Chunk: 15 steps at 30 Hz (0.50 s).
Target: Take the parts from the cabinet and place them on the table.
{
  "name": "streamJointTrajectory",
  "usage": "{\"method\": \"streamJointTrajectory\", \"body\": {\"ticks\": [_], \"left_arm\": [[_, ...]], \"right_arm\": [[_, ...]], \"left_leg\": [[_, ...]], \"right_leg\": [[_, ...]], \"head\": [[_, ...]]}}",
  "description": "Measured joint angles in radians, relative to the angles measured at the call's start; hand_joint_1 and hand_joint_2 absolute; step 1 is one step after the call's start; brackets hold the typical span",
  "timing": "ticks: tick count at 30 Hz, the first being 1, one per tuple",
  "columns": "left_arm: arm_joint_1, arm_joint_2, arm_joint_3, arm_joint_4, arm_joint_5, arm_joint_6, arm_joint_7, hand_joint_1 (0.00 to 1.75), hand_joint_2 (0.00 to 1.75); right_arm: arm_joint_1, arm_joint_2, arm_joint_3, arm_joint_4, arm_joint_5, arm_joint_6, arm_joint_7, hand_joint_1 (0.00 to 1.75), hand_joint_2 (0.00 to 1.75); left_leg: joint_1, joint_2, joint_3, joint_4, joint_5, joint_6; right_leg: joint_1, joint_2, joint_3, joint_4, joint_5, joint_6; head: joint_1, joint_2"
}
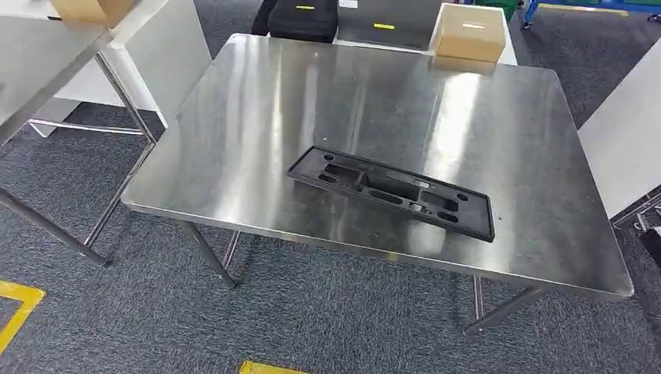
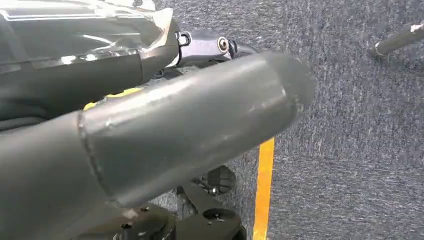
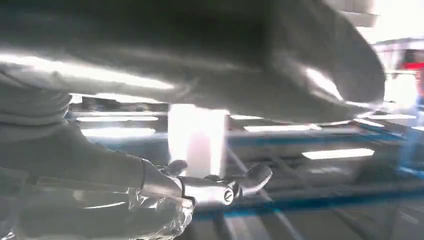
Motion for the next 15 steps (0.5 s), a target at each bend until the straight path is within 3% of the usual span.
{"method": "streamJointTrajectory", "body": {"ticks": [2, 6, 11, 15], "left_arm": [[0.000, -0.007, 0.006, 0.000, 0.002, 0.003, 0.000, 0.00, 0.00], [-0.001, -0.022, 0.013, 0.000, -0.016, 0.015, 0.030, 0.00, 0.00], [0.000, -0.026, 0.027, 0.000, -0.038, 0.023, 0.054, 0.00, 0.00], [0.000, -0.026, 0.030, 0.000, -0.039, 0.026, 0.055, 0.00, 0.00]], "right_arm": [[0.089, 0.058, -0.117, -0.085, 0.022, 0.000, -0.046, 0.00, 0.00], [0.230, 0.273, -0.357, -0.230, 0.059, 0.000, -0.141, 0.00, 0.00], [0.294, 0.498, -0.572, -0.286, 0.063, 0.000, -0.252, 0.00, 0.00], [0.316, 0.576, -0.658, -0.299, 0.066, 0.000, -0.261, 0.00, 0.00]], "left_leg": [[0.003, 0.001, 0.002, 0.000, -0.002, -0.002], [0.003, 0.001, 0.009, -0.001, -0.005, -0.004], [0.005, 0.007, 0.012, -0.001, -0.007, -0.006], [0.005, 0.012, 0.012, -0.001, -0.008, -0.007]], "right_leg": [[0.001, 0.001, 0.001, -0.001, -0.002, -0.002], [0.001, 0.001, 0.007, -0.003, -0.005, -0.003], [0.000, 0.004, 0.007, -0.003, -0.007, -0.004], [0.000, 0.009, 0.006, -0.003, -0.007, -0.005]], "head": [[0.002, 0.000], [0.000, 0.000], [0.002, 0.000], [0.002, 0.000]]}}
